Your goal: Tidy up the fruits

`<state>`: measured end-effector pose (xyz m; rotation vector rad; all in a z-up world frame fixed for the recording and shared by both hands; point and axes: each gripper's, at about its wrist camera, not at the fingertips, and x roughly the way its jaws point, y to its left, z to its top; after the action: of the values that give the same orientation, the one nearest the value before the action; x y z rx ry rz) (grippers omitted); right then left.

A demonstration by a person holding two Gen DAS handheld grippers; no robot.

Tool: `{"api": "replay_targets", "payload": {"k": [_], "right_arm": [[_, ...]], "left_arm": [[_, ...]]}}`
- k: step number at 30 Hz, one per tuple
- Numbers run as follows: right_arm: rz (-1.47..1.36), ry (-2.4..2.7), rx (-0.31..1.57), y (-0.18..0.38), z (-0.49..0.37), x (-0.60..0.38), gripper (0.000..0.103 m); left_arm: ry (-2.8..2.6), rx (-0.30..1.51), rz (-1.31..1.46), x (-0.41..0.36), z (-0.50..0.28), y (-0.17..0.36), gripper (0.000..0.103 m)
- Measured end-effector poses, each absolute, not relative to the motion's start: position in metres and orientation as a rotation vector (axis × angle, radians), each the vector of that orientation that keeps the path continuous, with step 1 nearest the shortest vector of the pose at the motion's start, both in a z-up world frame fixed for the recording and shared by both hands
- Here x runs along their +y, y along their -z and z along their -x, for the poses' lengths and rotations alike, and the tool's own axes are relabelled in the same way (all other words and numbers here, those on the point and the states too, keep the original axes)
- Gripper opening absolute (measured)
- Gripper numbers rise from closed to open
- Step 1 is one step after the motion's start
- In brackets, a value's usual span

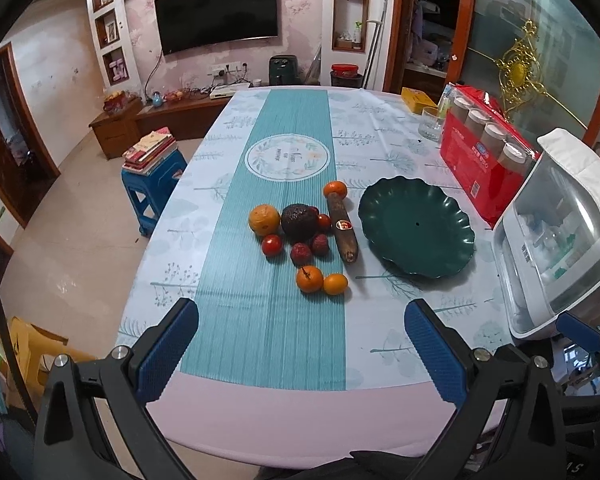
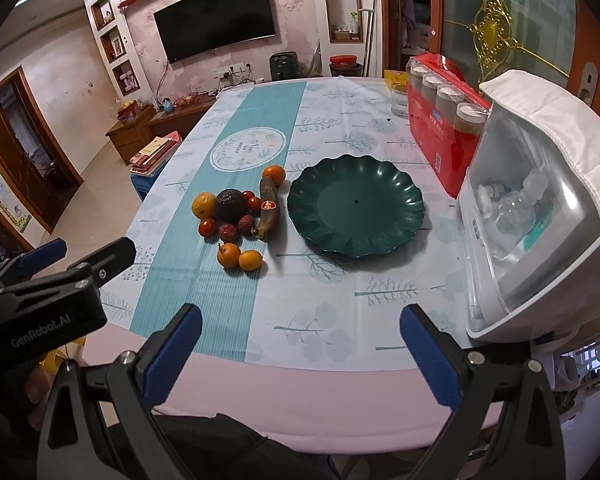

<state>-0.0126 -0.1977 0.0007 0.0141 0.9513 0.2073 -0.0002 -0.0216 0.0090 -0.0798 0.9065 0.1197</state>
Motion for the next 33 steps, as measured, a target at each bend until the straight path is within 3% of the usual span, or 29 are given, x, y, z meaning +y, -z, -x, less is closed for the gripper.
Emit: {"api": "replay_targets", "payload": {"k": [16,33], "right_arm": [[-0.081,-0.137,1.032,0.011,-0.001,-0.224,0.1],[-0.191,0.084,1.099,0.038,0.001,-0.172,0.1]], "left_arm": [[-0.117,0.937,0.081,-0.022,0.005,-0.008,0.102],[0.105,0.998,0.05,0.056,-0.032,0.014,0.102]]}}
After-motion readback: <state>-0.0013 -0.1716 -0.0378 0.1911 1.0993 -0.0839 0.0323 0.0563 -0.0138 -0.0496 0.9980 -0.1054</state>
